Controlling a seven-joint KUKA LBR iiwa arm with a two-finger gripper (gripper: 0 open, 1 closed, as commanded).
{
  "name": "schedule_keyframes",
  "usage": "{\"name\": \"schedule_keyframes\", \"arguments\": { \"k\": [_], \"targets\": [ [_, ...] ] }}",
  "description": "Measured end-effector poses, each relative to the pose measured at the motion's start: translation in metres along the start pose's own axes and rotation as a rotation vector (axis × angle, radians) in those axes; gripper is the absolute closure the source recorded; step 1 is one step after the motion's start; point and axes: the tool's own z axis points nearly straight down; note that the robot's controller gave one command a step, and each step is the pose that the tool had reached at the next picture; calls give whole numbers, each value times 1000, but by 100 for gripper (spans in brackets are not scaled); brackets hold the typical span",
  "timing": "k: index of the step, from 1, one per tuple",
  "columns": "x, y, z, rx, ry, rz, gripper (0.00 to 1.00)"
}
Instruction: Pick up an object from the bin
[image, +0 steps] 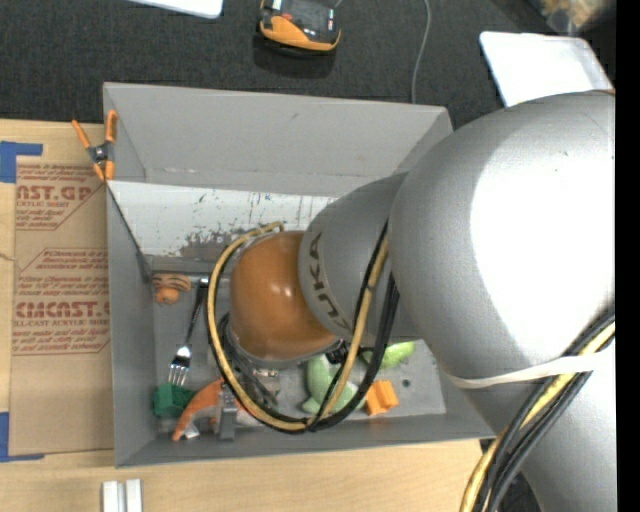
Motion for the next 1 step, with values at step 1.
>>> {"name": "schedule_keyframes", "arguments": {
  "k": [1],
  "targets": [
    [-1,-2,-40,-2,-12,12,0]
  ]
}}
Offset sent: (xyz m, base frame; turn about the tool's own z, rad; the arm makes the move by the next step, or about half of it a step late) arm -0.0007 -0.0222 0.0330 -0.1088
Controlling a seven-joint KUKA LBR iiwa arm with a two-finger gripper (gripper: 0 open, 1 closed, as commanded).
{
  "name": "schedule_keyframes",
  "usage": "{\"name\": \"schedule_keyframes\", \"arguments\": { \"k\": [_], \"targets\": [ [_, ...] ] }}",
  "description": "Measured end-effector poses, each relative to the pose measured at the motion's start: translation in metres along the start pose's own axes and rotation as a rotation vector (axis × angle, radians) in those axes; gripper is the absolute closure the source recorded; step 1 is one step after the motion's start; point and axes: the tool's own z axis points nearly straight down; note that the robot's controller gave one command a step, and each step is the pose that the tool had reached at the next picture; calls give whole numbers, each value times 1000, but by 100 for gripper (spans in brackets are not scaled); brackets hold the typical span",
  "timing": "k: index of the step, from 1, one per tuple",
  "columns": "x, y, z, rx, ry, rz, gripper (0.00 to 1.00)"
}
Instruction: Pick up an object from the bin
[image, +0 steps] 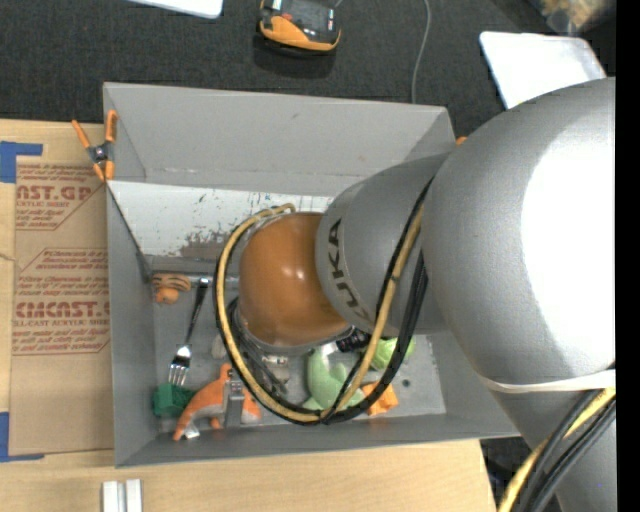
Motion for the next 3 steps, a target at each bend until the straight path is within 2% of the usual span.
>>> {"name": "schedule_keyframes", "arguments": {
  "k": [1,2,3],
  "targets": [
    [1,-15,6,3,11,-97,0],
    [1,-17,35,1,5,153,0],
    [-2,-11,37,1,7,-88,100]
  ]
}}
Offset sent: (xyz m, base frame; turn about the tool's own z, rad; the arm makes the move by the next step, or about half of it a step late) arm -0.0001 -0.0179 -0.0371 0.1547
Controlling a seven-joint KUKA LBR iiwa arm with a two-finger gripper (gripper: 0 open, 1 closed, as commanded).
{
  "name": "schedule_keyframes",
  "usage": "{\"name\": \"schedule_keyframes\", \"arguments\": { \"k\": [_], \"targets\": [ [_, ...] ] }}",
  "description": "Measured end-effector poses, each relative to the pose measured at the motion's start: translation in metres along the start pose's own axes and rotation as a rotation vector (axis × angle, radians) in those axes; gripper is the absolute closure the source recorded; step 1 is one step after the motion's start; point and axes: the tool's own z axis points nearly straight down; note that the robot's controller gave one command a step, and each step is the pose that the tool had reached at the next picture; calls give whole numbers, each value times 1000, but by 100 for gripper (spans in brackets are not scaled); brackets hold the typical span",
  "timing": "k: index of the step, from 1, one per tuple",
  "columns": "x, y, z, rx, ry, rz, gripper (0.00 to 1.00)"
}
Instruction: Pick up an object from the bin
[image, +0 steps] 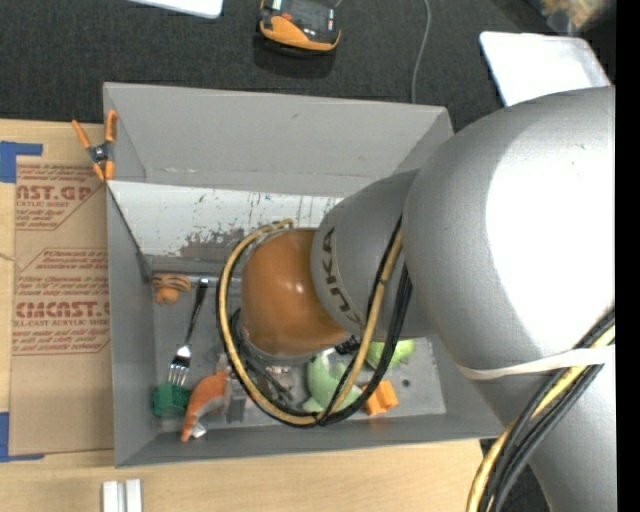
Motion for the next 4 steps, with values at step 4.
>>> {"name": "schedule_keyframes", "arguments": {
  "k": [4],
  "targets": [
    [1,1,-116,1,7,-1,100]
  ]
}}
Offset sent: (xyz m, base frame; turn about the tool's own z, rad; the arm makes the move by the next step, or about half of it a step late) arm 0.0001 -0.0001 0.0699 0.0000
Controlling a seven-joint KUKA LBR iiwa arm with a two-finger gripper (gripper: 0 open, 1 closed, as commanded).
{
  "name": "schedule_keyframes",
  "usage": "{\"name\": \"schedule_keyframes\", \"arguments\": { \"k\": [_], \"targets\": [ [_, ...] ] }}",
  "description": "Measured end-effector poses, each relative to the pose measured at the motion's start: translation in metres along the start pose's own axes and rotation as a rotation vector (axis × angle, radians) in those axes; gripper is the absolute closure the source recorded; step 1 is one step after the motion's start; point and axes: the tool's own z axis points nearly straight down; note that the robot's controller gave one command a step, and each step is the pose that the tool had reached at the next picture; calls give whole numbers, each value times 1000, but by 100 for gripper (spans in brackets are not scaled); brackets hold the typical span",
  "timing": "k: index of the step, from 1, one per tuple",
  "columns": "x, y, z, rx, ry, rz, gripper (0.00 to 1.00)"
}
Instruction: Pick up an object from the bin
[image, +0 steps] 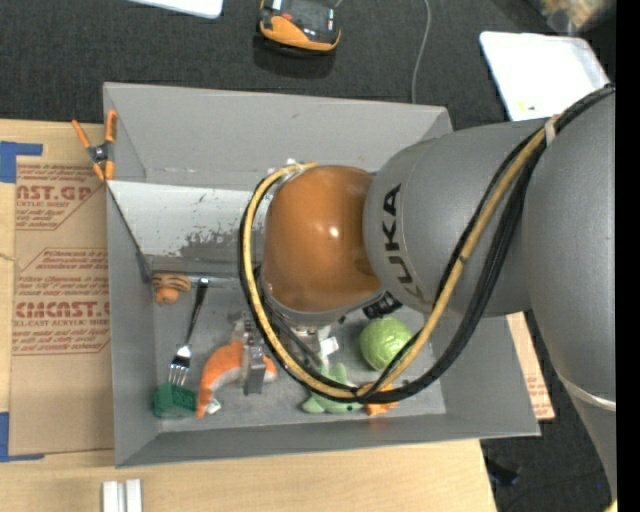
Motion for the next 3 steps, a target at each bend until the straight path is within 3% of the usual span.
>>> {"name": "schedule_keyframes", "arguments": {
  "k": [3],
  "targets": [
    [-1,1,-58,-1,-2,-1,100]
  ]
}}
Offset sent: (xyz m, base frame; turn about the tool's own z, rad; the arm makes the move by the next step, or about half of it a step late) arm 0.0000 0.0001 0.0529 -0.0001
